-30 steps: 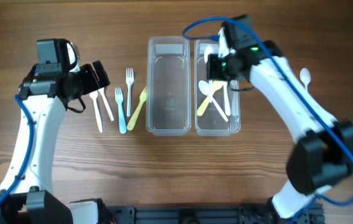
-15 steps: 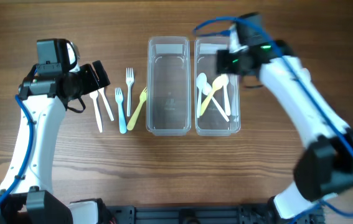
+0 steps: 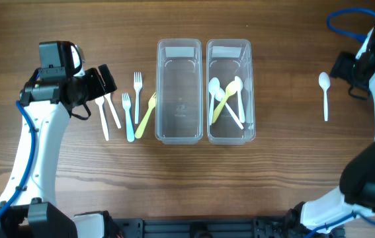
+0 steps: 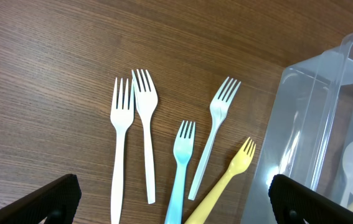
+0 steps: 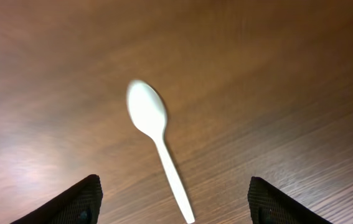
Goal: Pack container
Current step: 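Grasp the last white spoon with the right gripper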
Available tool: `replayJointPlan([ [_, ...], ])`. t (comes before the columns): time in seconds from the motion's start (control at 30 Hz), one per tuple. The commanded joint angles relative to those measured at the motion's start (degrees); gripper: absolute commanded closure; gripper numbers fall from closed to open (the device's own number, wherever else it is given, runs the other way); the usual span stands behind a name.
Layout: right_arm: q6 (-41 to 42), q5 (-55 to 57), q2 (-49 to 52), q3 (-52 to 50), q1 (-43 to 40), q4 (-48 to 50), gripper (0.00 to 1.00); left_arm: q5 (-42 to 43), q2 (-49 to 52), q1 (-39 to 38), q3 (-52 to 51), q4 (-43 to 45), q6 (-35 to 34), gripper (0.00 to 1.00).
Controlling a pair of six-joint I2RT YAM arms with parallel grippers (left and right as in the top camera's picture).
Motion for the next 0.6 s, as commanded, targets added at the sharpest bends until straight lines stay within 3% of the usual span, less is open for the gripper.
replayJointPlan([
  [0.0,-1.3,-5.8,4.5,-0.8,-1.2,0.0,0.25,-0.2,0.0,0.4,1.1,0.1,1.4,0.00],
  [0.23,-4.6,-6.3,11.3,-0.8,-1.2,0.6,0.33,-0.2,0.0,0.4,1.1,0.1,1.4,0.00],
  [0.57,-5.0,-6.4,15.6,-0.8,-1.1,1.9,0.51,-0.2,0.0,0.4,1.1,0.1,1.4,0.00],
])
